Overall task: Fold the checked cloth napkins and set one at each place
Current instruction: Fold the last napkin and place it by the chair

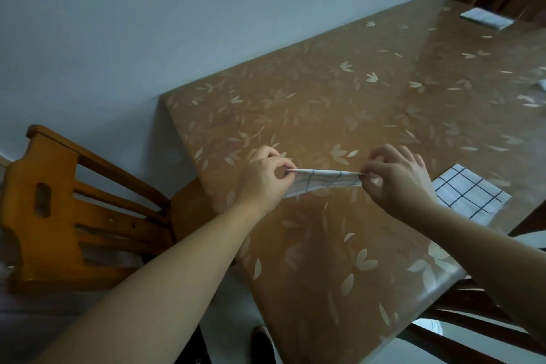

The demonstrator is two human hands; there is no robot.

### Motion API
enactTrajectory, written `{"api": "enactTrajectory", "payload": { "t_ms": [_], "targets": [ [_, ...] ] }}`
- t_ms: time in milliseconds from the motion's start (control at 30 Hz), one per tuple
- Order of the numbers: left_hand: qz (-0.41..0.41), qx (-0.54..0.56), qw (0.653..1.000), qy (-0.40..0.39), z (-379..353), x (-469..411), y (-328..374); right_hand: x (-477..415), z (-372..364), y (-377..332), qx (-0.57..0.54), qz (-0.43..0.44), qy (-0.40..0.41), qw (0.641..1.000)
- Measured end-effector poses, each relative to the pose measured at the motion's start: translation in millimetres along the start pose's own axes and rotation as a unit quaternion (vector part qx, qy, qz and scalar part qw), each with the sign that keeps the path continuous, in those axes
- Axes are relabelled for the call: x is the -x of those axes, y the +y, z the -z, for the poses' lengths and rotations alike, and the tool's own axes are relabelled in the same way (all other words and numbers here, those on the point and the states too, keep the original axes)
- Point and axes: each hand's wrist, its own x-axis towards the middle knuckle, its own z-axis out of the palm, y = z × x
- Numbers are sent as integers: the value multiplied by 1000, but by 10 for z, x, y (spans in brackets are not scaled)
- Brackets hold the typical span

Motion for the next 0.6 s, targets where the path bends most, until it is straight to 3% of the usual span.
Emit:
{"api": "enactTrajectory", "payload": {
  "t_ms": [133, 267, 467, 533, 600],
  "targets": [
    [90, 178, 971, -130, 106, -9, 118, 9, 52, -19, -30, 3, -112, 993],
    [100, 258, 943, -186, 113, -6, 305, -79, 74, -329, -210, -4, -169, 963],
    [130, 314, 933, -116, 215, -49, 335, -207, 159, -483, -326, -42, -214, 920],
    [165, 314, 932, -73, 245, -79, 244, -144, 119, -380, -325, -76, -272, 903],
    [188, 295, 935, -58, 258, -78, 128, -2, 53, -232, -354, -125, -345, 860]
  ]
}}
